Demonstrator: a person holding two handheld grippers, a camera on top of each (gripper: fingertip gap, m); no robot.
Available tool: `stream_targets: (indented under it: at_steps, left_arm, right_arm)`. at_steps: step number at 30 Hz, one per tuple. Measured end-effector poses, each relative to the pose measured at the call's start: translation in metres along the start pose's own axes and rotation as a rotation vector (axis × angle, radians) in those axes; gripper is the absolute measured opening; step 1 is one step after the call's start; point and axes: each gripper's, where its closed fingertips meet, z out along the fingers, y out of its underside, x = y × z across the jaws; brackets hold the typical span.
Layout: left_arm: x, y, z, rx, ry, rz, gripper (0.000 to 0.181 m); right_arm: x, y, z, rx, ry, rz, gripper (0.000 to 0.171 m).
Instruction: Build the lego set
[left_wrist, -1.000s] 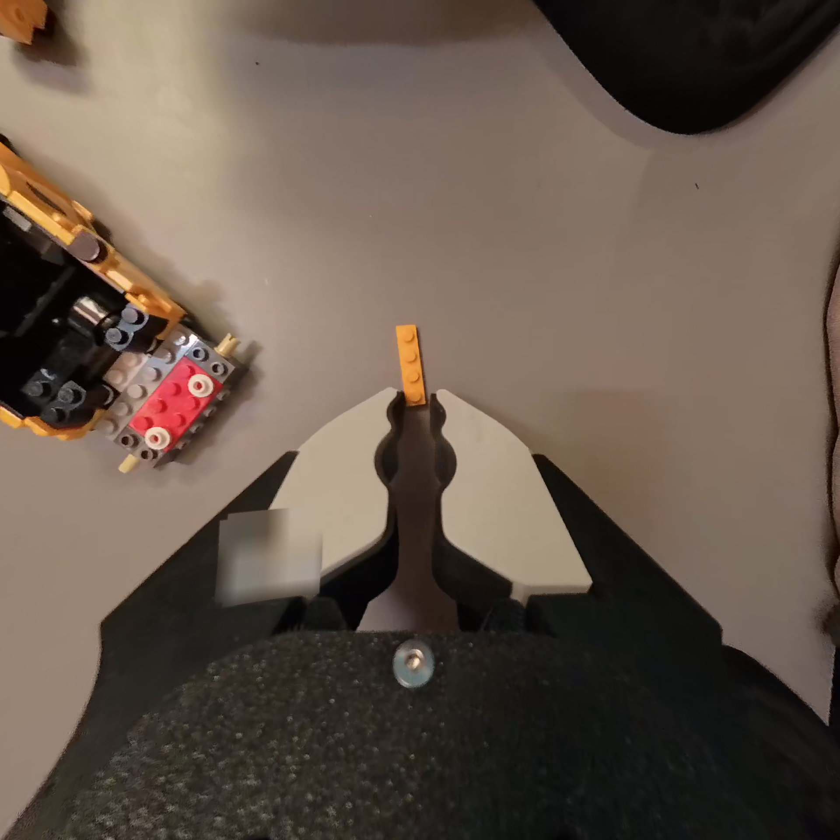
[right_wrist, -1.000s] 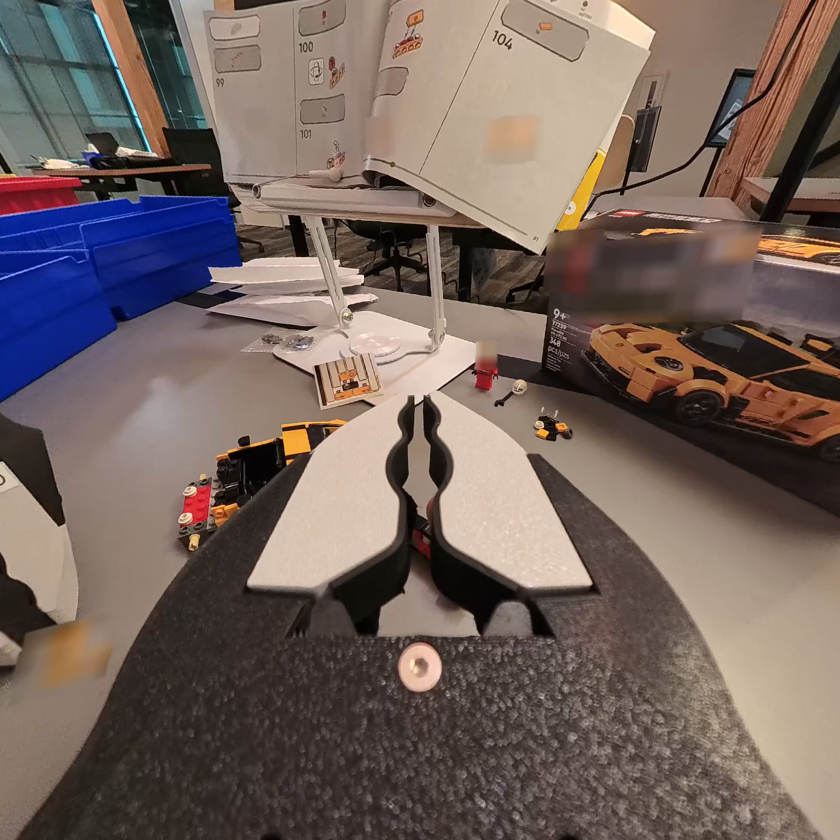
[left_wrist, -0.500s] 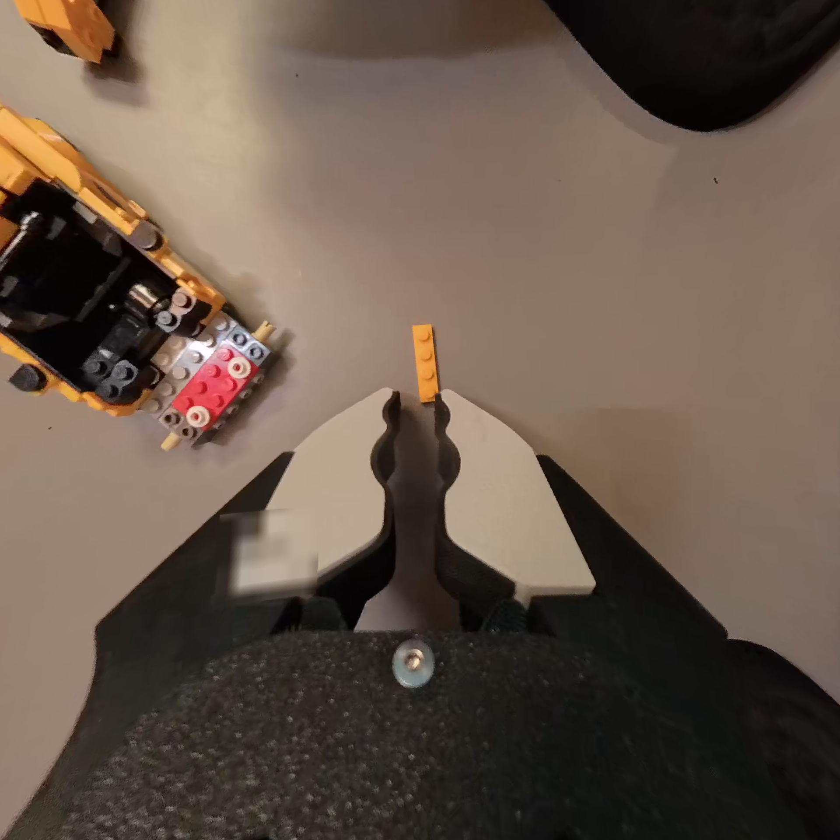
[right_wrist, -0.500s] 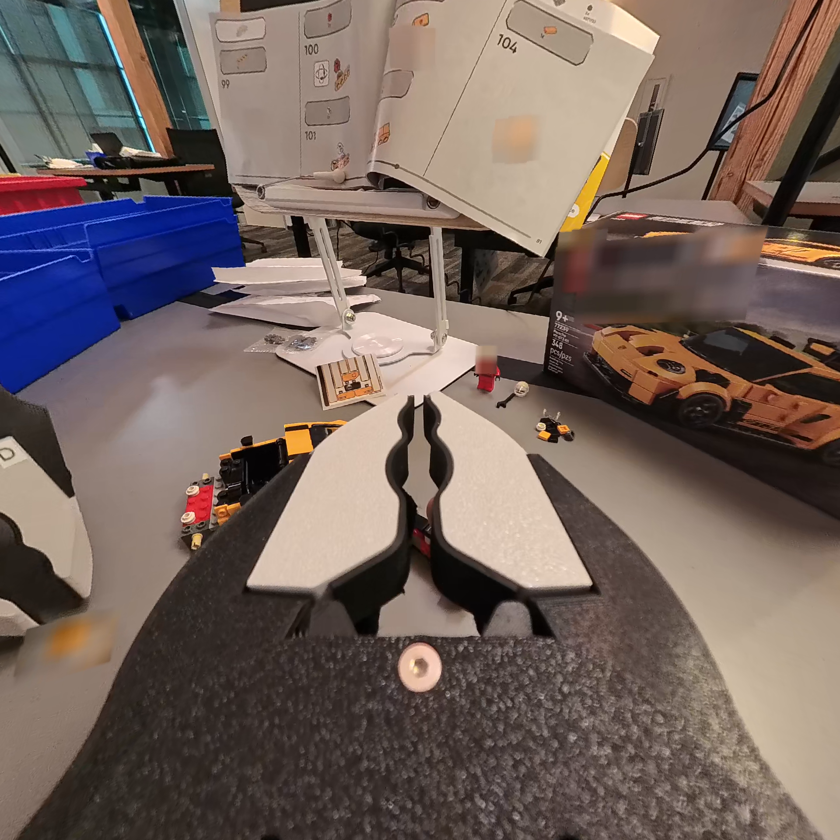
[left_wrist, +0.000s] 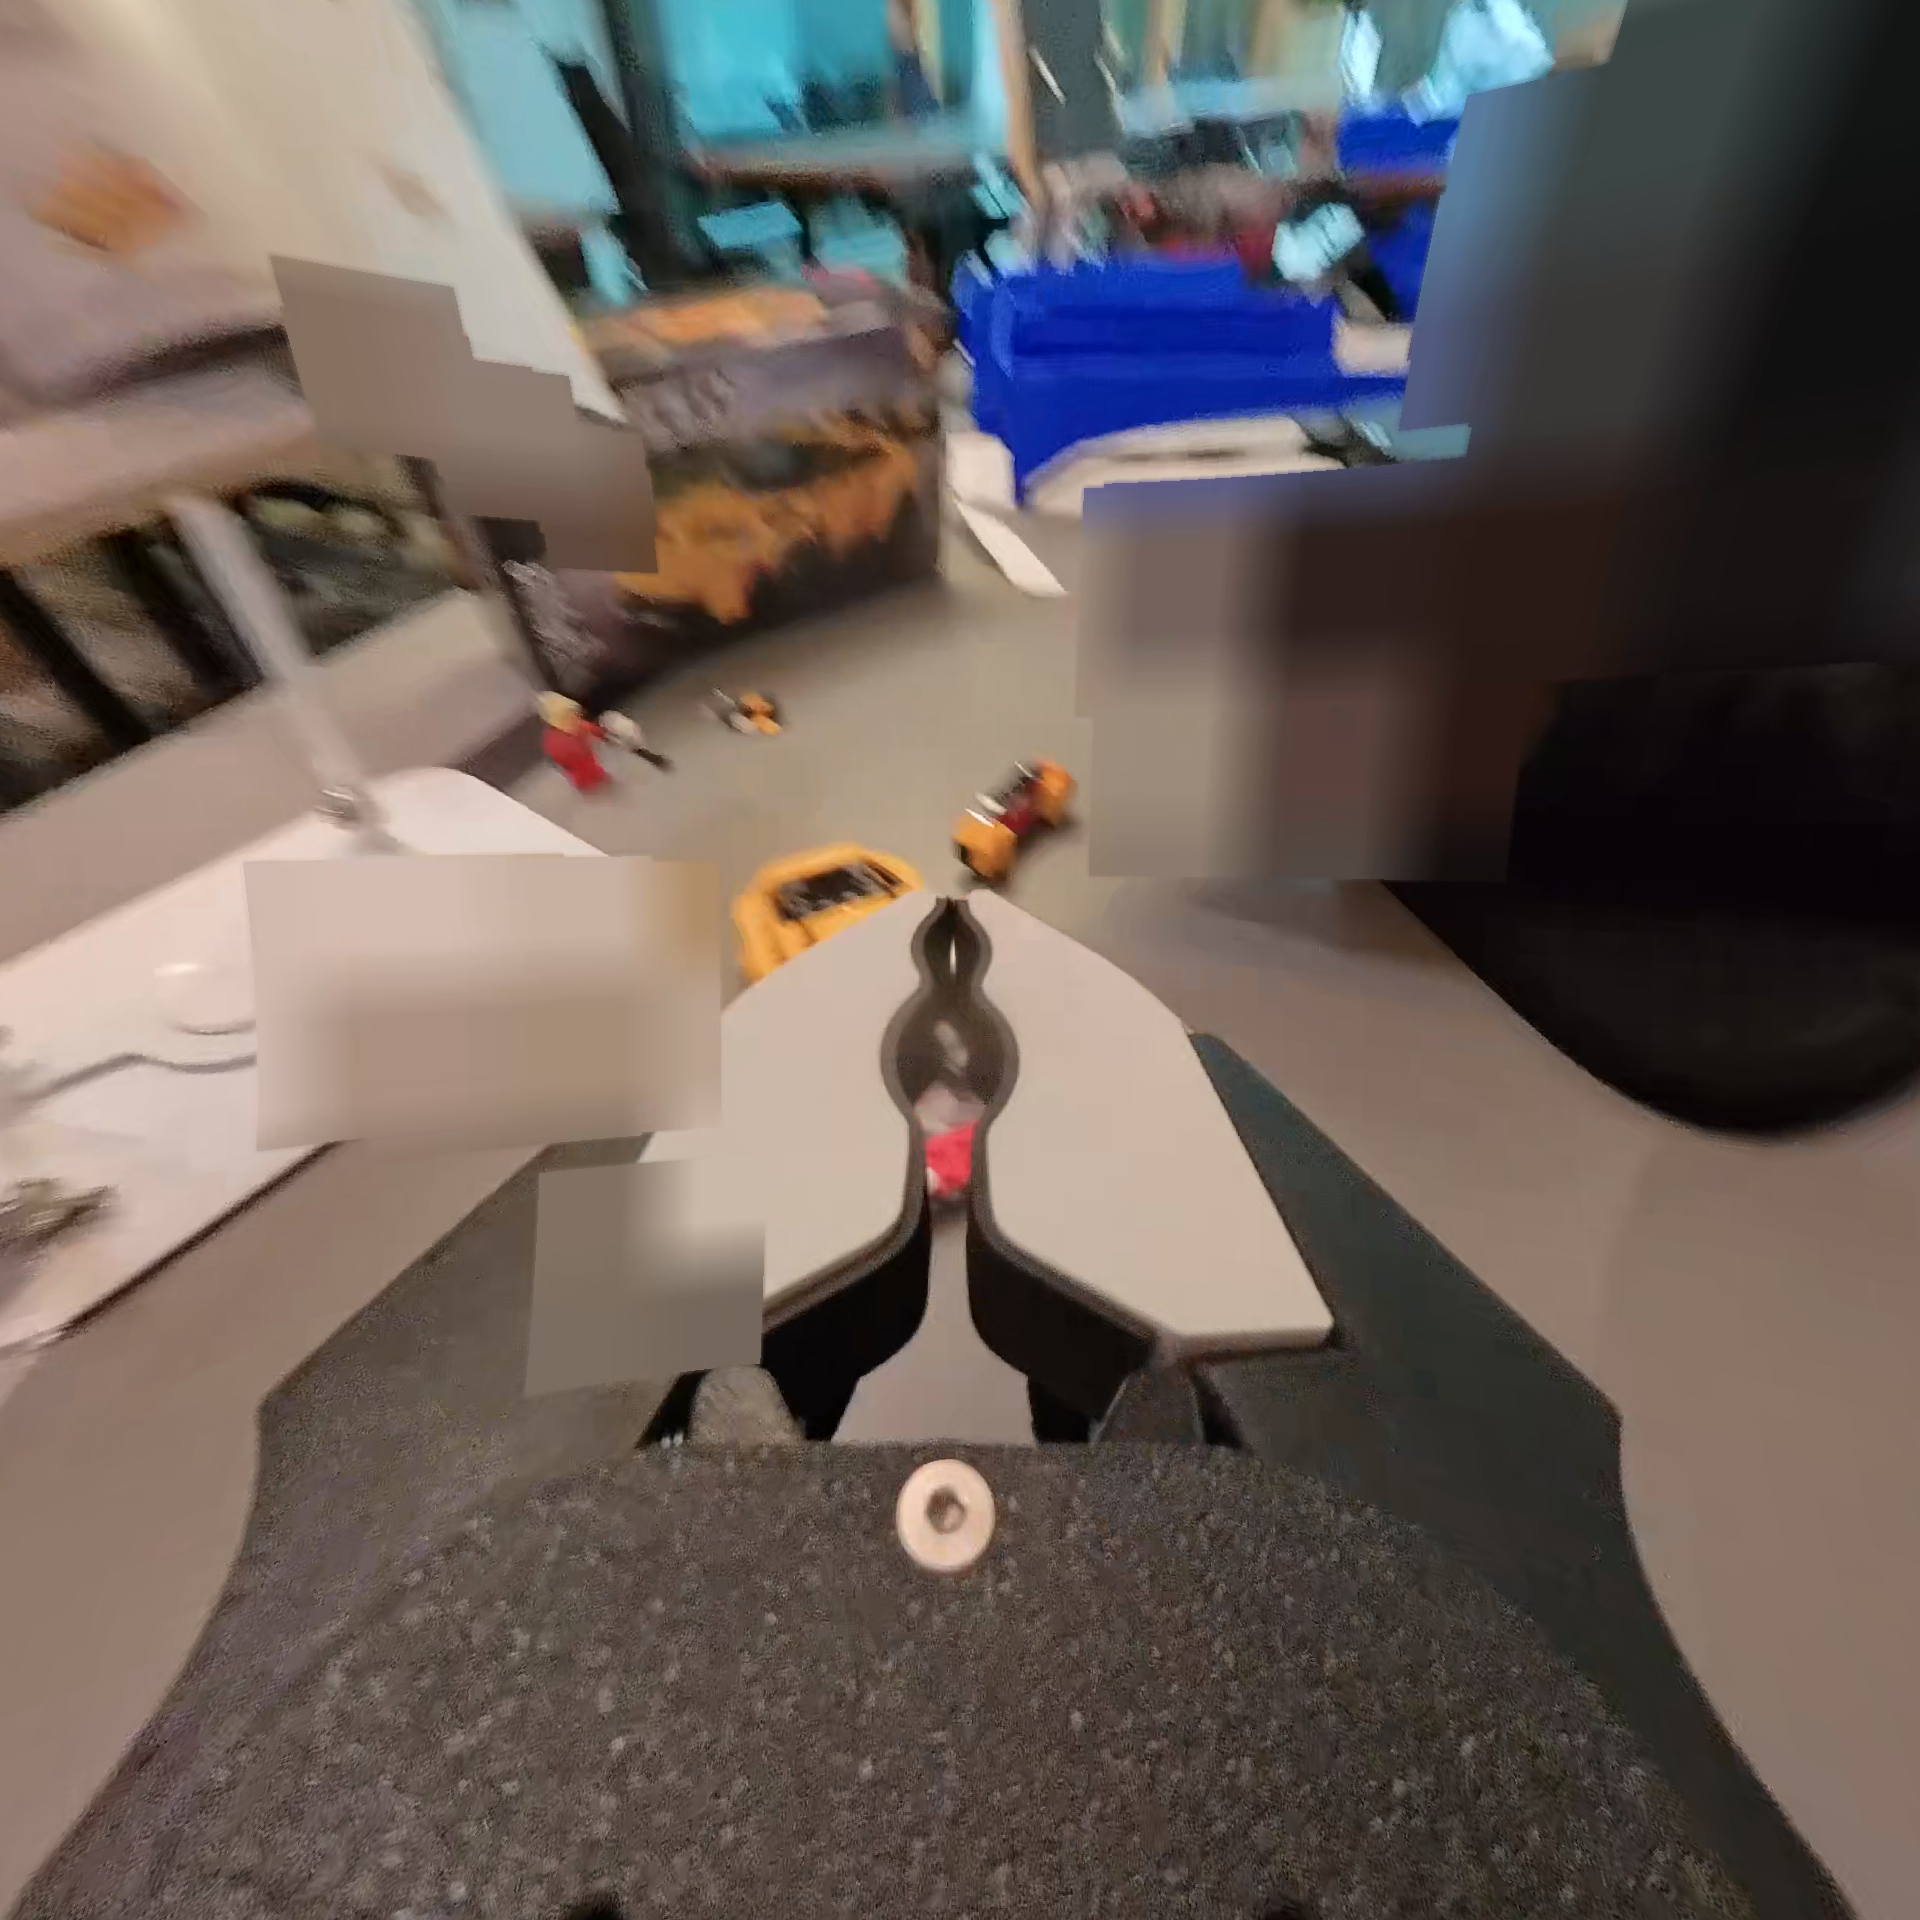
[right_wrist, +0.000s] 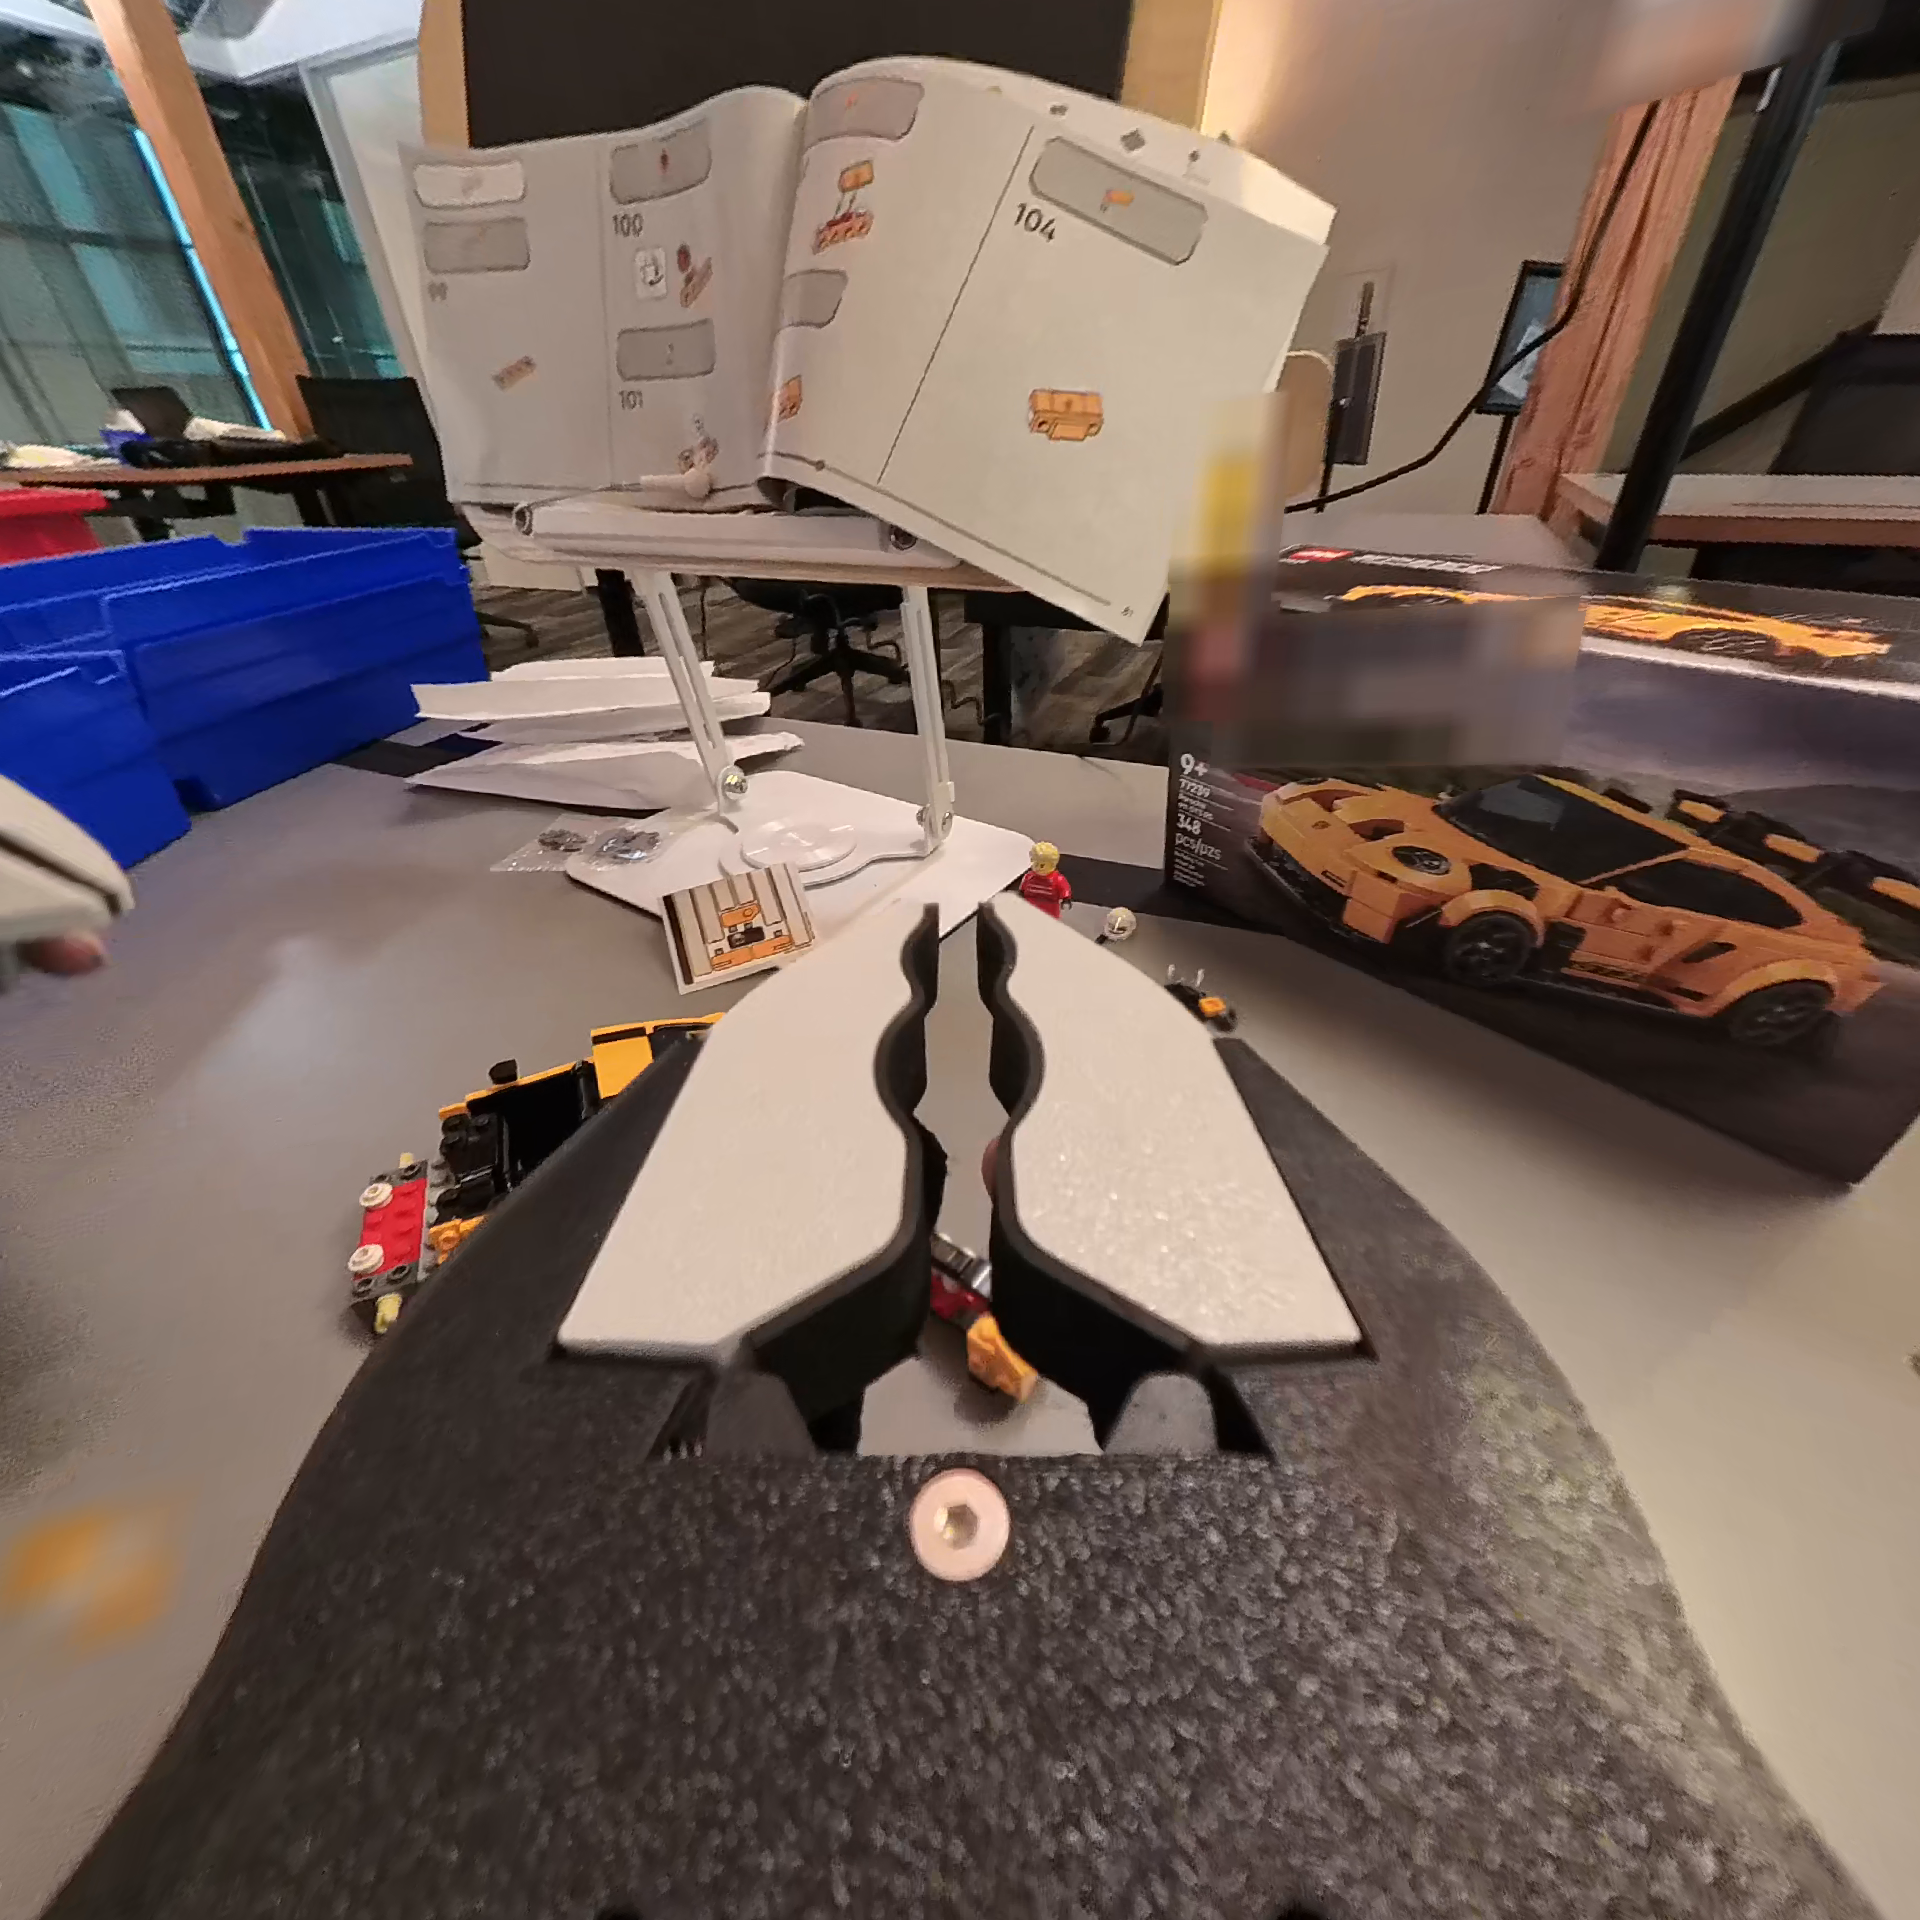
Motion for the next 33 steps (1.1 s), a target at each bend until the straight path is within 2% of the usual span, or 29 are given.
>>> stream_targets:
  at_steps: [6,10,24,27,33]
  left_arm:
    - [-0.046,-0.024,-0.027,0.214,-0.252,-0.046,0.0]
    - [-0.06,-0.03,-0.039,0.278,-0.347,-0.034,0.0]
    - [-0.088,-0.026,-0.046,0.294,-0.479,-0.035,0.0]
    - [-0.114,-0.05,-0.045,0.307,-0.55,-0.015,0.0]
    - [-0.172,-0.129,-0.032,0.403,-0.675,0.06,0.0]
  right_arm:
    - [0.001,-0.004,-0.002,0.022,0.019,-0.009,0.004]
    - [-0.002,-0.008,-0.003,0.045,0.006,-0.023,0.0]
    - [-0.006,-0.001,0.0,0.022,-0.02,-0.023,0.0]
    - [-0.005,0.0,0.002,0.015,-0.014,-0.009,0.0]
    - [-0.002,-0.001,0.001,0.02,0.0,-0.009,0.0]
